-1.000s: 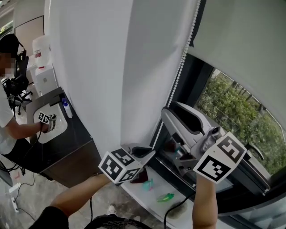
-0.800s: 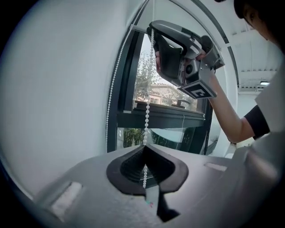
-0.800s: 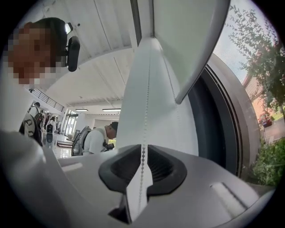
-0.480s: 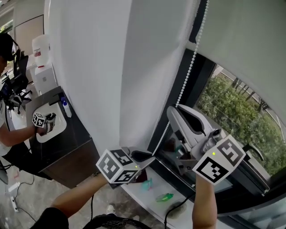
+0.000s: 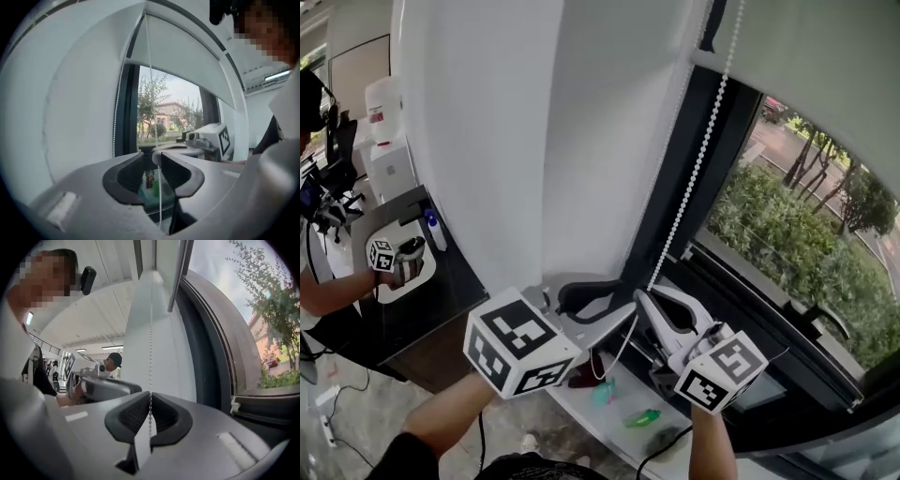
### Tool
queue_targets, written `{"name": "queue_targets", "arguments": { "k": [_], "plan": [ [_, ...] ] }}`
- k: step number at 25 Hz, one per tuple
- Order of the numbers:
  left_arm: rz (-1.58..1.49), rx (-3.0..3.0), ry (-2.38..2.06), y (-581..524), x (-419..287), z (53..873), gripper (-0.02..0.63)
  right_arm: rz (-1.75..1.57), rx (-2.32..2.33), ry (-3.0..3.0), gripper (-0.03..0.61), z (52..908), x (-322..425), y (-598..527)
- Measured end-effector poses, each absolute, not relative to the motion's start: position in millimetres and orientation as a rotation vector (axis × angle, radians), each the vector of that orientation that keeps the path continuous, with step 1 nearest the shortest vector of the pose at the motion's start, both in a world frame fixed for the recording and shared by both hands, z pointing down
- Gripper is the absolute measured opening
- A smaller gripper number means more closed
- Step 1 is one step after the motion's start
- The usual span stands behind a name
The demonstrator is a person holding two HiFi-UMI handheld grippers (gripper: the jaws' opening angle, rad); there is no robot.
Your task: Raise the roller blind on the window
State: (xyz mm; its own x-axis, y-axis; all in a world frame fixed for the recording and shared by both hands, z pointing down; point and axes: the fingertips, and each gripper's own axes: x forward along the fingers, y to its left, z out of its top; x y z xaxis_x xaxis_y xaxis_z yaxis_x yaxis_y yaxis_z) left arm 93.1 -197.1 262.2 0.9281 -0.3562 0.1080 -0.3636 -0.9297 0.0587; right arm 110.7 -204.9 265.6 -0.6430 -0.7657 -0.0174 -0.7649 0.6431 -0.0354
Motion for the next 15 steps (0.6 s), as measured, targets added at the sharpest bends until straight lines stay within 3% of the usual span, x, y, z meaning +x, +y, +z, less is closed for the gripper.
{"name": "queue_targets", "arguments": {
  "k": [4,12,15],
  "plan": [
    [-0.063,3.0,-0.577,-203.8,86.2,216.8,0.122,-0.089,-1.321,2.912,0.015,301.2,101.3,-200.2],
    [-0.142,3.042,-0.612,-214.3,95.5,192.1,0.113,-0.373,-1.337,3.055,0.015,415.5,78.8,-192.2],
    [-0.139,3.043,-0.636,-216.9,94.1,194.7,0.015,-0.39,-1.353,3.044,0.015,414.4,79.5,-194.3]
  ]
}}
